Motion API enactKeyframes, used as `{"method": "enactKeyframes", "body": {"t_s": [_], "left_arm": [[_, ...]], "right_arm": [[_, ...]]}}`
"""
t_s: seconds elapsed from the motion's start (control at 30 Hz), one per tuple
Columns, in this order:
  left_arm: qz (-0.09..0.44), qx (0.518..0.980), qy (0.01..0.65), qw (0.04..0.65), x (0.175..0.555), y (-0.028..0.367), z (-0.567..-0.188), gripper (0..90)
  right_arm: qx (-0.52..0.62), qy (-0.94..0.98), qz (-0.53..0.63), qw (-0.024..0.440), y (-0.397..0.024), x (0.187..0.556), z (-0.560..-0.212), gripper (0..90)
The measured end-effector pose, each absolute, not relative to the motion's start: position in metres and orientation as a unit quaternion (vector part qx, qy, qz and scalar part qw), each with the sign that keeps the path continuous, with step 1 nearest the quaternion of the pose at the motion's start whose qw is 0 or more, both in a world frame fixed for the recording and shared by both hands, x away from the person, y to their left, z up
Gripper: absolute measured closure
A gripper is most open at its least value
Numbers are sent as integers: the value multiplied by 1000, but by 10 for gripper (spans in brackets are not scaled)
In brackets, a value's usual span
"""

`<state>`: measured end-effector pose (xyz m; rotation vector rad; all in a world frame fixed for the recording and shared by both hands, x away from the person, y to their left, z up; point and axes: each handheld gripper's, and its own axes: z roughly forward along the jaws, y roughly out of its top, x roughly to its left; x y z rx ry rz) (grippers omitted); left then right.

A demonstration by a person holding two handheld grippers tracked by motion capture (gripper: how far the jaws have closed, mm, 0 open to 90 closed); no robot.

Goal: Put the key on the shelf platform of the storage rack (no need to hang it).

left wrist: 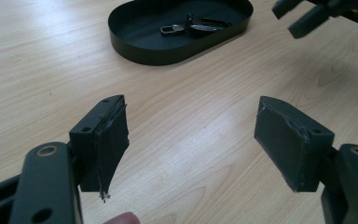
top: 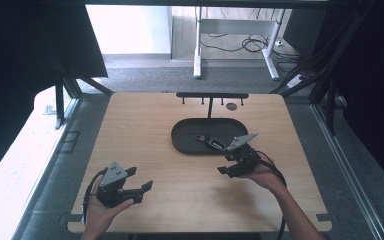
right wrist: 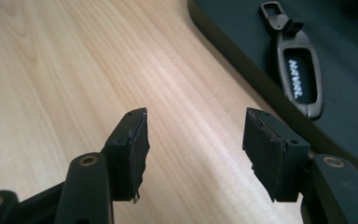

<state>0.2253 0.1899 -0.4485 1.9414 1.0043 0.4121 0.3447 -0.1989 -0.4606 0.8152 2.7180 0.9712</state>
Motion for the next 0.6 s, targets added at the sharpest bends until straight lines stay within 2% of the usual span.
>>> {"method": "enactKeyframes", "body": {"t_s": [0.6], "left_arm": [[163, 784, 402, 444, 224, 189, -448, 261]], "right_arm": [[274, 902, 326, 73, -210, 332, -472, 402]]}}
